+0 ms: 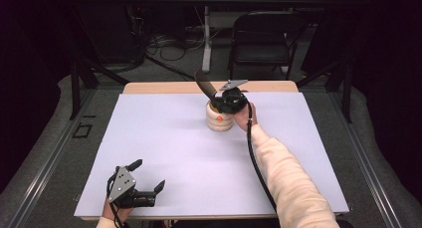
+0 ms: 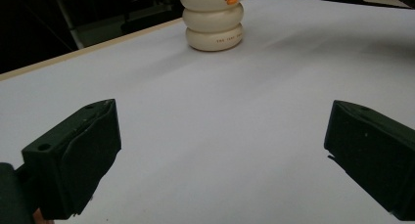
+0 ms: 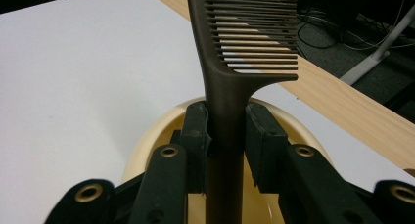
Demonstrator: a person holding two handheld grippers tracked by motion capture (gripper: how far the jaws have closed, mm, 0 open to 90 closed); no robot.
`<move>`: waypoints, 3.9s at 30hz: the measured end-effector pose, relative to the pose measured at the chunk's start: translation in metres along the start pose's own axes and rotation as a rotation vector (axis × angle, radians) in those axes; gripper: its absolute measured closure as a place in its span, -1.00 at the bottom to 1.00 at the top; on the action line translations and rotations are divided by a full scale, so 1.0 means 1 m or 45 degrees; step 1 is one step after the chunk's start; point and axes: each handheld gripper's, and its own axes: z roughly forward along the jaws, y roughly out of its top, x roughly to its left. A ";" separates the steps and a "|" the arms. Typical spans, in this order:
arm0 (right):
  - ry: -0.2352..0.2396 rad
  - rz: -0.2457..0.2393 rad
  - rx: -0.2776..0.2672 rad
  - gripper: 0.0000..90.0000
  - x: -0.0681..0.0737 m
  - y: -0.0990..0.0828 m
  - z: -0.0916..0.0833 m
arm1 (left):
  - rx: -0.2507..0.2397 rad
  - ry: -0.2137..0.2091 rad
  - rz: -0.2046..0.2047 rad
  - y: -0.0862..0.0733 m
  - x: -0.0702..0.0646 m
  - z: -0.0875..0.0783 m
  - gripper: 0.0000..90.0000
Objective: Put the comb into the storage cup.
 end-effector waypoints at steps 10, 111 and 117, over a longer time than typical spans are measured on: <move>-0.001 -0.005 0.003 0.59 0.001 -0.001 0.003 | 0.000 0.000 -0.001 0.000 0.000 0.000 -0.98; 0.155 0.014 0.040 -1.00 0.018 -0.034 -0.110 | 0.006 0.014 0.000 -0.001 -0.002 -0.002 -0.99; 0.162 0.008 0.041 -1.00 0.023 -0.042 -0.119 | 0.007 0.012 -0.001 -0.001 -0.002 -0.002 -0.99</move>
